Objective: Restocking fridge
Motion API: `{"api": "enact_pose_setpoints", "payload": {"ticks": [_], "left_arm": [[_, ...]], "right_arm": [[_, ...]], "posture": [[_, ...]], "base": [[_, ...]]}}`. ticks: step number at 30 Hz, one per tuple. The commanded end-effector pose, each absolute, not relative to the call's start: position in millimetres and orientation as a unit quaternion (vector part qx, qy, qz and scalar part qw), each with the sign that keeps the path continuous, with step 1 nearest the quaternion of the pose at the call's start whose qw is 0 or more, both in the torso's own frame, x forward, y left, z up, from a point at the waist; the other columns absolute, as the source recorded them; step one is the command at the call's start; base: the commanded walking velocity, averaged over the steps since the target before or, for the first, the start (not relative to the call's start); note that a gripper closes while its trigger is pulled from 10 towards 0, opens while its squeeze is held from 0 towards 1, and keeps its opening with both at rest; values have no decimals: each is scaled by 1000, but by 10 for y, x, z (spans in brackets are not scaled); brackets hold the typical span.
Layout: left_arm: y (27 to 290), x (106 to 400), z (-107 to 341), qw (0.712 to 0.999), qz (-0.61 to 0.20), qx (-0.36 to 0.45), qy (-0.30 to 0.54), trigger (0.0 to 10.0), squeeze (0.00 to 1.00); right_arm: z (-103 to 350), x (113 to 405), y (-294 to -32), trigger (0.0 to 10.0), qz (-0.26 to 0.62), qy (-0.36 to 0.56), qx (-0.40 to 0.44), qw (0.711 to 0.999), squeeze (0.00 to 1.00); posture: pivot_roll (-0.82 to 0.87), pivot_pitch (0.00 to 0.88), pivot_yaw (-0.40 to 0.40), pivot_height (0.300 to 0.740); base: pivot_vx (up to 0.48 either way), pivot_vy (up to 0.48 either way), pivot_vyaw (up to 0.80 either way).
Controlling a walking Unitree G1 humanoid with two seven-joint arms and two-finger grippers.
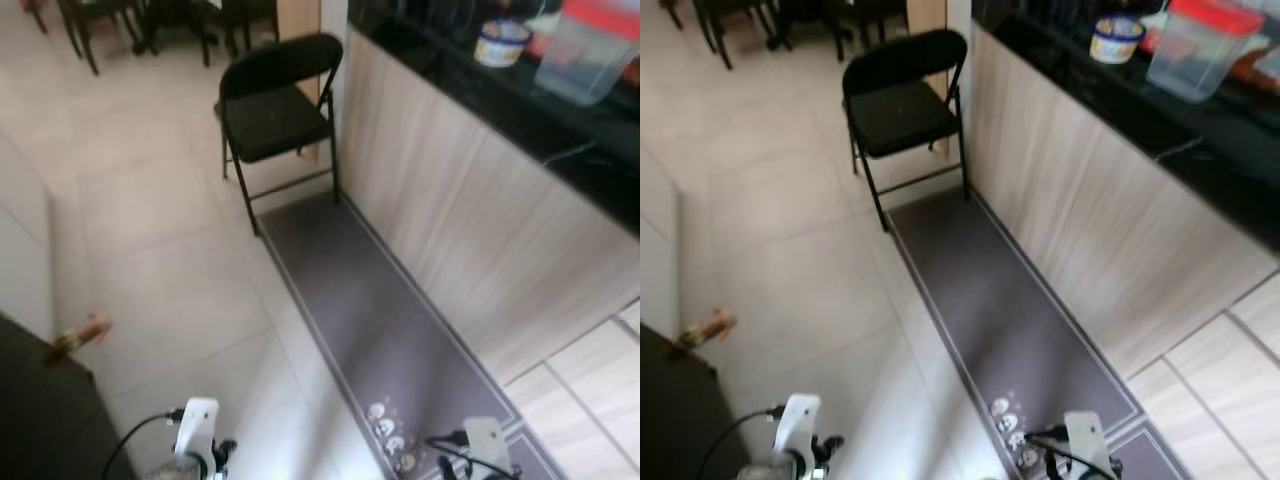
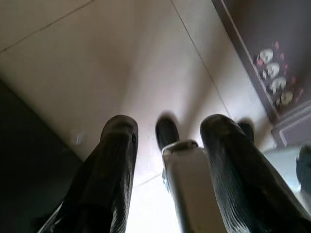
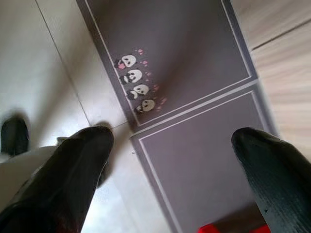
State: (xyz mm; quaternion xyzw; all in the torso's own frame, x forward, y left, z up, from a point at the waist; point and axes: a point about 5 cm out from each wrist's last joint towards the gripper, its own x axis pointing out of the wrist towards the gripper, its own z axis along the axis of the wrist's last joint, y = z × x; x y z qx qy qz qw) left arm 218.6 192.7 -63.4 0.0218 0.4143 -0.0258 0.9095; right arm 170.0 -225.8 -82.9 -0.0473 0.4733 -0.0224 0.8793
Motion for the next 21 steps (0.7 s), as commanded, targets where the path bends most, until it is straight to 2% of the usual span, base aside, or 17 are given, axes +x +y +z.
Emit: {"api": "enact_pose_setpoints", "payload": {"ticks": [1, 4, 21], "left_arm": [[2027, 2025, -716, 896, -15, 30, 443, 10000, 0], [2025, 2025, -717, 896, -14, 29, 443, 10000, 0], [2011, 1986, -740, 894, -15, 27, 447, 10000, 0]], "right_arm": [[-851, 1700, -2156, 10000, -6, 475, -48, 879, 0], [-852, 1696, -2159, 10000, -10, 474, -43, 880, 0], [-867, 1664, -2158, 10000, -8, 480, -42, 876, 0]], "posture": [[-105, 160, -15, 740], [-106, 159, -15, 740], [-103, 138, -16, 740]], "base": [[341, 0, 800], [342, 0, 669], [341, 0, 0]]}}
